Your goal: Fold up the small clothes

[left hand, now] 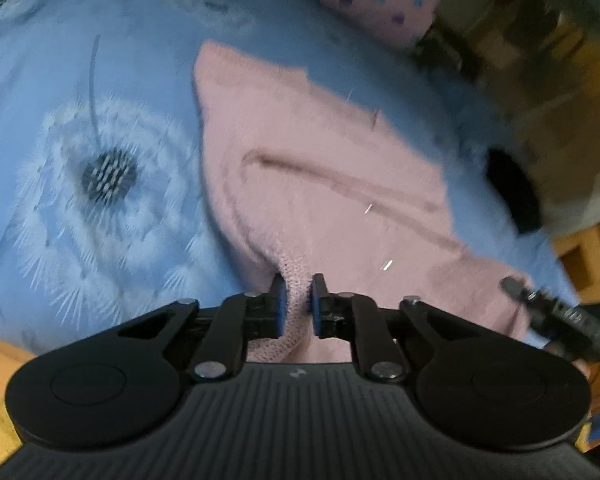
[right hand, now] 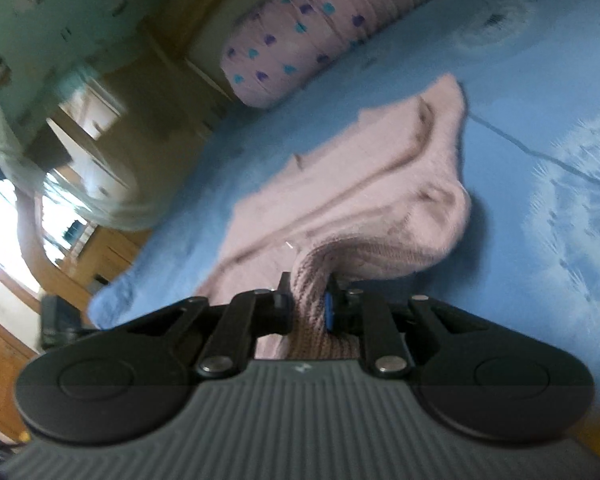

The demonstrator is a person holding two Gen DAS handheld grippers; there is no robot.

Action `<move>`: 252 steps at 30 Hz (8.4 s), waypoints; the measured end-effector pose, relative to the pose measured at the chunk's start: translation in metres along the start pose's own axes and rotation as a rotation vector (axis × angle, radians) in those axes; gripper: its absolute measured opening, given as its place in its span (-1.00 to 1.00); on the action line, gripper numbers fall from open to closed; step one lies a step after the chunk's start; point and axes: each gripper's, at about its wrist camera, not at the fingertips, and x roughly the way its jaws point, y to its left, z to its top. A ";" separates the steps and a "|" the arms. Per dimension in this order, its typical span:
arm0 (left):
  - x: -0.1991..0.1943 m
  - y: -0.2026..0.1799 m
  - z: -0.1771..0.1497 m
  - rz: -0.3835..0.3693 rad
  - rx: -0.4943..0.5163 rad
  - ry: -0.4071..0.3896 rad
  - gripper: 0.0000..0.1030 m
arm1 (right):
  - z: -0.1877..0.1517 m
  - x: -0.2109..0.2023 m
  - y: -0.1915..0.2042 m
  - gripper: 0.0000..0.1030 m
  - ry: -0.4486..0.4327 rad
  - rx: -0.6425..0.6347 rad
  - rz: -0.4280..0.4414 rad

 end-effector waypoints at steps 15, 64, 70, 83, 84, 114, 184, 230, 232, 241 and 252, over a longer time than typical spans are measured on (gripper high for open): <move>0.013 -0.025 0.070 -0.009 0.009 -0.115 -0.74 | 0.056 0.035 -0.008 -0.66 -0.119 0.055 0.052; 0.082 -0.037 0.031 0.325 0.198 -0.105 0.41 | 0.026 0.050 -0.029 -0.01 -0.123 -0.187 -0.292; 0.088 -0.036 0.028 0.311 0.200 -0.093 0.32 | 0.023 0.062 -0.015 0.28 -0.103 -0.299 -0.282; 0.070 -0.043 0.030 0.249 0.191 -0.113 -0.67 | 0.034 0.064 -0.021 -0.59 -0.085 -0.243 -0.282; 0.064 -0.042 0.032 0.218 0.169 -0.117 -0.67 | 0.035 0.062 -0.016 -0.59 -0.096 -0.248 -0.274; 0.191 0.003 0.227 0.417 0.072 -0.203 -0.70 | 0.146 0.163 -0.085 -0.67 -0.195 0.003 -0.278; 0.186 0.007 0.220 0.503 0.099 -0.246 0.33 | 0.152 0.183 -0.048 -0.18 -0.139 -0.434 -0.625; 0.181 -0.014 0.181 0.430 0.123 -0.178 0.70 | 0.100 0.341 0.078 -0.86 0.355 -1.072 -0.389; 0.182 -0.012 0.182 0.431 0.123 -0.167 0.70 | 0.104 0.351 0.073 -0.87 0.327 -1.049 -0.425; 0.183 -0.013 0.184 0.450 0.156 -0.176 0.70 | 0.148 0.312 0.045 -0.48 0.273 -0.754 -0.293; 0.221 -0.025 0.217 0.396 0.238 -0.172 0.67 | 0.187 0.266 -0.021 -0.13 0.235 -0.576 -0.383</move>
